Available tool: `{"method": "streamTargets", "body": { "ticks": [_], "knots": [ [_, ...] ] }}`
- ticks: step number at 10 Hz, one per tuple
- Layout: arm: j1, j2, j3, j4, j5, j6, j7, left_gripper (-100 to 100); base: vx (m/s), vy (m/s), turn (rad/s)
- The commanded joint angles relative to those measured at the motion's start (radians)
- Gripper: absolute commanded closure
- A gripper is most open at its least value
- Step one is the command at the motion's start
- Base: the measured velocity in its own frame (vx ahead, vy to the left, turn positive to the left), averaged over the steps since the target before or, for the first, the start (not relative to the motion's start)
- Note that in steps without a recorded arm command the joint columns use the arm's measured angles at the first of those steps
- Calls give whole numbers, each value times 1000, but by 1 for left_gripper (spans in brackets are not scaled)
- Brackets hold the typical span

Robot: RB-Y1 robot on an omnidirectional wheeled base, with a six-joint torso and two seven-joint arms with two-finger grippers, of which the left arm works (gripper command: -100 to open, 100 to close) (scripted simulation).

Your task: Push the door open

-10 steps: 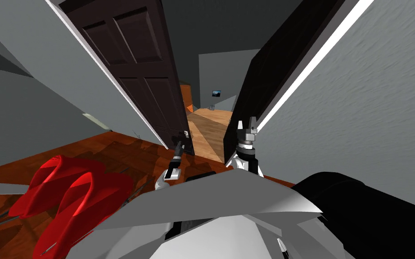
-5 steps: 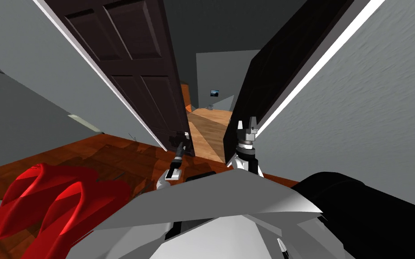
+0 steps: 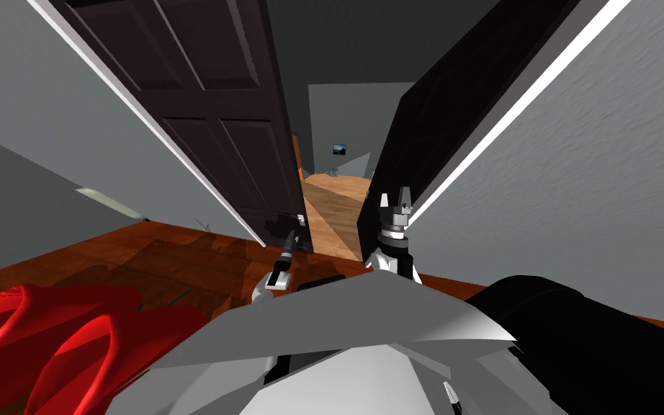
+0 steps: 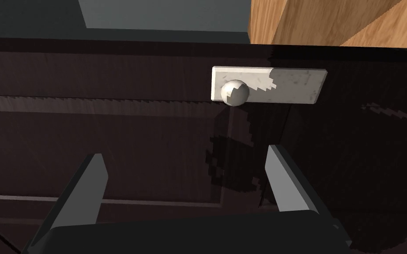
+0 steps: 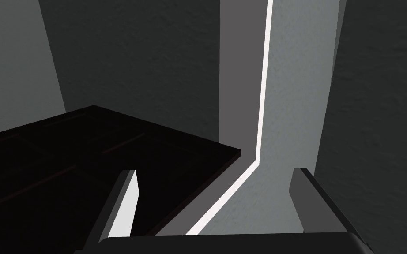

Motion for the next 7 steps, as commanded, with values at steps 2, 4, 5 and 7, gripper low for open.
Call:
{"method": "streamTargets", "body": {
  "ticks": [2,4,5,7],
  "knots": [
    [-19,0,-12,51,-5,-7,4,-100,82,111,-93],
    [-36,0,-19,95,-9,-16,7,-100,80,111,-79],
    [-42,0,-21,109,-10,-19,8,-100,44,79,-40],
    [-60,0,-29,156,-13,-30,11,-100,42,83,-54]
  ]
}}
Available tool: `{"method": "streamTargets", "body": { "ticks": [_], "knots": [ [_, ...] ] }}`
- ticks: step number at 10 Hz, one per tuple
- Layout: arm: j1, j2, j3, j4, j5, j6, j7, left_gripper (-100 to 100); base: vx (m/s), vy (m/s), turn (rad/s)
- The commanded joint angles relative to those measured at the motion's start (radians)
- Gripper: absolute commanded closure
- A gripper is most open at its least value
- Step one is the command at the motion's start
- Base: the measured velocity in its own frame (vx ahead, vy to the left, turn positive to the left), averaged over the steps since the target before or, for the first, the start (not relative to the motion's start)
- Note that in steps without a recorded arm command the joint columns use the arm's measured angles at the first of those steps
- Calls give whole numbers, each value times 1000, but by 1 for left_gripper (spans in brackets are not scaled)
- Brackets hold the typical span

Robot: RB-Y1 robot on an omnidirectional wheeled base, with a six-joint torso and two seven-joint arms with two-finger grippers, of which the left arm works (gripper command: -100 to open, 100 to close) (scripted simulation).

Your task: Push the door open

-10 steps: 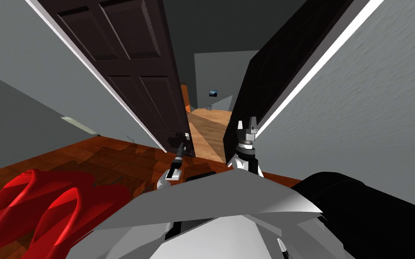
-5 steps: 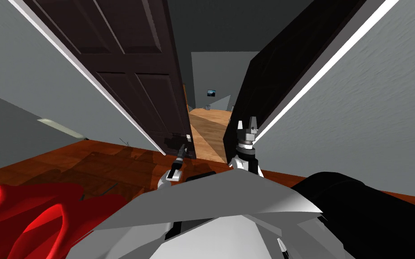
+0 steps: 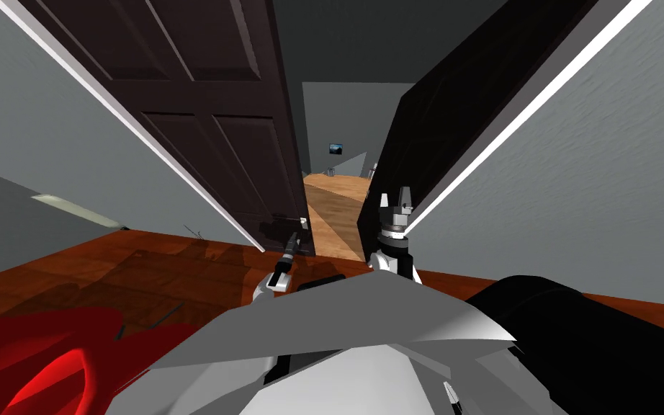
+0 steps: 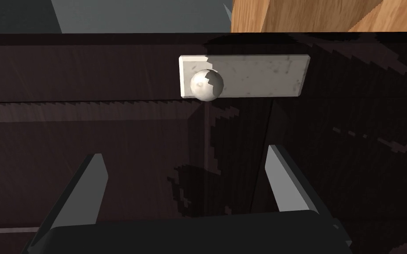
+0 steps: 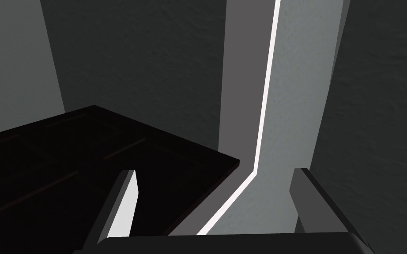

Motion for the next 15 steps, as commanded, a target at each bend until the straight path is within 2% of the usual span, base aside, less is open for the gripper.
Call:
{"method": "streamTargets", "body": {
  "ticks": [1,4,5,14,15],
  "knots": [
    [-12,-1,-4,30,-2,-7,2,-100,79,92,-77],
    [-32,-1,-13,83,-6,-18,5,-100,50,93,-65],
    [-24,0,-12,62,-6,-10,5,-100,23,38,-11],
    [-24,-13,6,76,2,-15,-12,-100,172,-37,-26],
    [-24,-13,6,76,2,-15,-12,100,-13,2,0]
  ]
}}
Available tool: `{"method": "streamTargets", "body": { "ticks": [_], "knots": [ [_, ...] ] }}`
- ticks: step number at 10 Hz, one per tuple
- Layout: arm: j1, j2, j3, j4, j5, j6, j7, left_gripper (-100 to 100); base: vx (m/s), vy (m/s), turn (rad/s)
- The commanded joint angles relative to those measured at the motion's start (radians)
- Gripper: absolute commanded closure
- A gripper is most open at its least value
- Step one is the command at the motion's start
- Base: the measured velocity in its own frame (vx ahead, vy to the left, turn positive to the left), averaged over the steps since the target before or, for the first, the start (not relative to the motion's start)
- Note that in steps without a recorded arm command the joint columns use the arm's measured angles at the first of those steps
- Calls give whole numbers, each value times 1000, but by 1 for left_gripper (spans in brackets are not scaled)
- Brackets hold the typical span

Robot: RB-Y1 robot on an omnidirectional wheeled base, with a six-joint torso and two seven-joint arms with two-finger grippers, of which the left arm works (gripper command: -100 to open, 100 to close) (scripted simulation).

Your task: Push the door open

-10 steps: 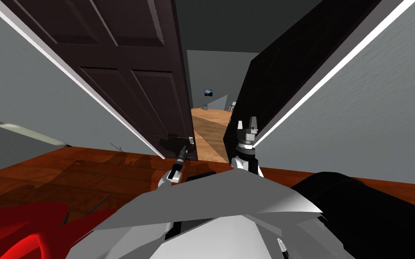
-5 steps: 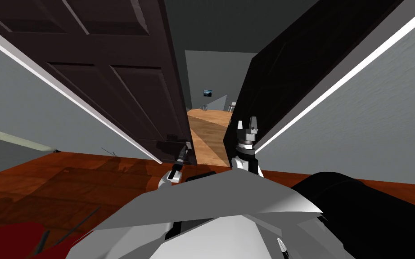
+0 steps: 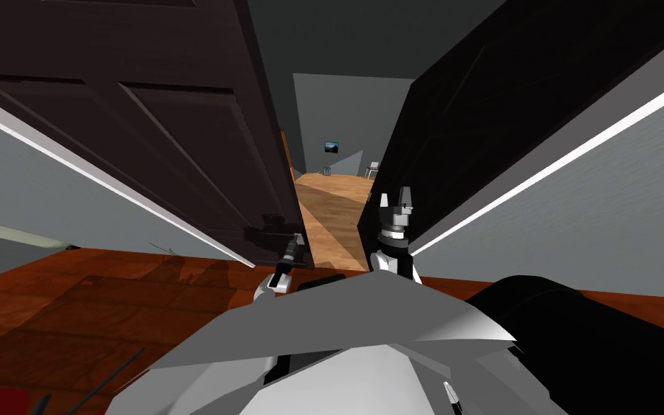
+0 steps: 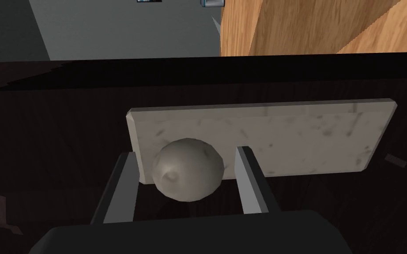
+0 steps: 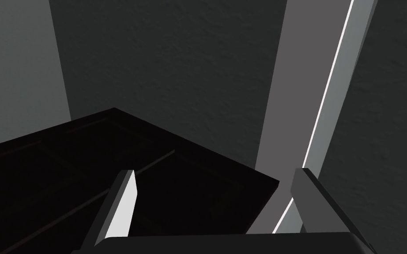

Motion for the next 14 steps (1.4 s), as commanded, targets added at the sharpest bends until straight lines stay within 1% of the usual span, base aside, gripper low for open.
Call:
{"method": "streamTargets", "body": {
  "ticks": [1,5,6,9,10,14],
  "knots": [
    [0,0,0,0,0,2,0,100,-28,7,-16],
    [0,0,0,0,0,2,0,100,-9,3,1],
    [1,1,13,4,7,5,-7,100,87,-48,31],
    [1,2,30,7,15,5,-15,100,146,-67,29],
    [1,2,30,7,15,5,-15,100,101,-40,9],
    [1,5,73,13,37,6,-35,100,177,-79,37]
  ]
}}
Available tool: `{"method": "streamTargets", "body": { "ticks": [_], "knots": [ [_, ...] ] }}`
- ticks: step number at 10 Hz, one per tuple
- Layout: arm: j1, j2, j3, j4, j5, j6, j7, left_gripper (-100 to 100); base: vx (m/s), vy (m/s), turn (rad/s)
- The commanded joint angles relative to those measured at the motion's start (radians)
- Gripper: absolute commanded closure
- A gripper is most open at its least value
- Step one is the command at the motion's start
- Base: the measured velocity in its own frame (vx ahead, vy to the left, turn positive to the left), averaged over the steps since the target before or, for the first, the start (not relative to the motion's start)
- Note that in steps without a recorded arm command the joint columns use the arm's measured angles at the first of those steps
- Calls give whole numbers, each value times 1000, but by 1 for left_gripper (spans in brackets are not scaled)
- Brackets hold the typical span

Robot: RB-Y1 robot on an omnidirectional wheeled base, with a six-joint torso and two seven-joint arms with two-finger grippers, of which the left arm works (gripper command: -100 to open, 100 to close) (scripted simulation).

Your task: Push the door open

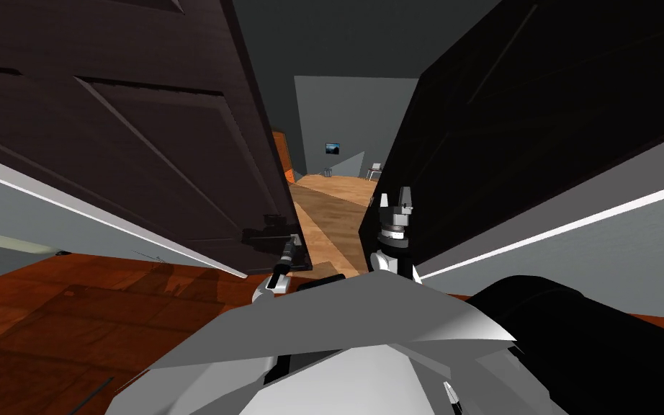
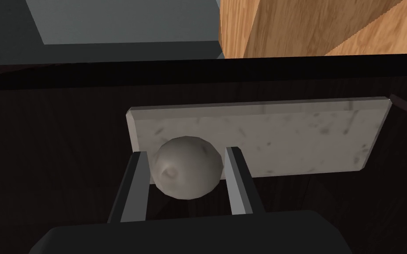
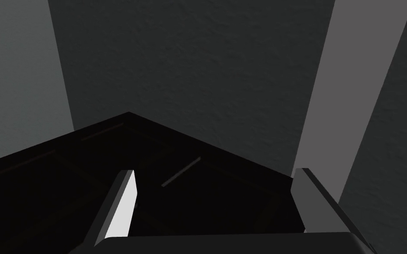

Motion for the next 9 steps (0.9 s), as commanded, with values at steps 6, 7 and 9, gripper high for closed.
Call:
{"method": "streamTargets", "body": {
  "ticks": [6,7,9],
  "knots": [
    [-1,13,51,-6,26,3,-22,100,104,-56,33],
    [-1,14,63,-4,32,4,-28,100,130,-74,55],
    [-2,15,81,-1,41,4,-36,100,123,-73,26]
  ]
}}
